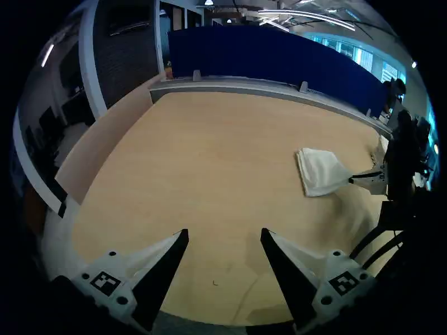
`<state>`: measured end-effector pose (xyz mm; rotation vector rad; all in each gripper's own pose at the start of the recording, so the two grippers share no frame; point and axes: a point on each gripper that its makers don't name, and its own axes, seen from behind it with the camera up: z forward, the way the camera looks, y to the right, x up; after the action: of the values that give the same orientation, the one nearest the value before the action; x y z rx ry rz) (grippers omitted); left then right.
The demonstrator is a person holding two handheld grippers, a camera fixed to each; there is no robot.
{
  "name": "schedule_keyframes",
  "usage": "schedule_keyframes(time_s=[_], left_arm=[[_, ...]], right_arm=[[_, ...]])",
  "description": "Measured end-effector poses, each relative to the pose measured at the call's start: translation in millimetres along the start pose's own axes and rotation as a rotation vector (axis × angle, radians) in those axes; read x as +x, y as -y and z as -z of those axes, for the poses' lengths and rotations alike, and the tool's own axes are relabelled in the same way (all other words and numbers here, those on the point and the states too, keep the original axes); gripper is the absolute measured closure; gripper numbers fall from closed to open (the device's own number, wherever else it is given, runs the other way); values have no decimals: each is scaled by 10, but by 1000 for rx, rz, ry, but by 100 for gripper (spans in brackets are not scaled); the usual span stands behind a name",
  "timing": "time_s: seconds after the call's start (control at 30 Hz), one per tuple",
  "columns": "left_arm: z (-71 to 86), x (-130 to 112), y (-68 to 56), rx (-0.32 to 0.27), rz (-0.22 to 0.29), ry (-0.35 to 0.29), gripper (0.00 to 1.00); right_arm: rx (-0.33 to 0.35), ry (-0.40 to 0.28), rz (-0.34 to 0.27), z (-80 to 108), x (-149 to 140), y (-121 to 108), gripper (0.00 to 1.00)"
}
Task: Fold towel
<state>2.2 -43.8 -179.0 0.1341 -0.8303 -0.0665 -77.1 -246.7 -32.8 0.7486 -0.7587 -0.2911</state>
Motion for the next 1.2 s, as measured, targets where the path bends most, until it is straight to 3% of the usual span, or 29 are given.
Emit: schedule_keyframes(time_s=[0.27, 0.6, 0.8, 1.2], left_arm=[[37, 119, -6, -7, -2, -24, 4], [71, 292, -69, -23, -12, -68, 4], [82, 368, -146, -38, -17, -86, 4], [134, 394, -212, -49, -23, -97, 4]], right_arm=[[-24, -109, 41, 271, 596, -82, 98], [-69, -237, 86, 739, 1285, -246, 98], [-102, -272, 86, 940, 1455, -364, 98], [-156, -303, 51, 1286, 1510, -688, 98]])
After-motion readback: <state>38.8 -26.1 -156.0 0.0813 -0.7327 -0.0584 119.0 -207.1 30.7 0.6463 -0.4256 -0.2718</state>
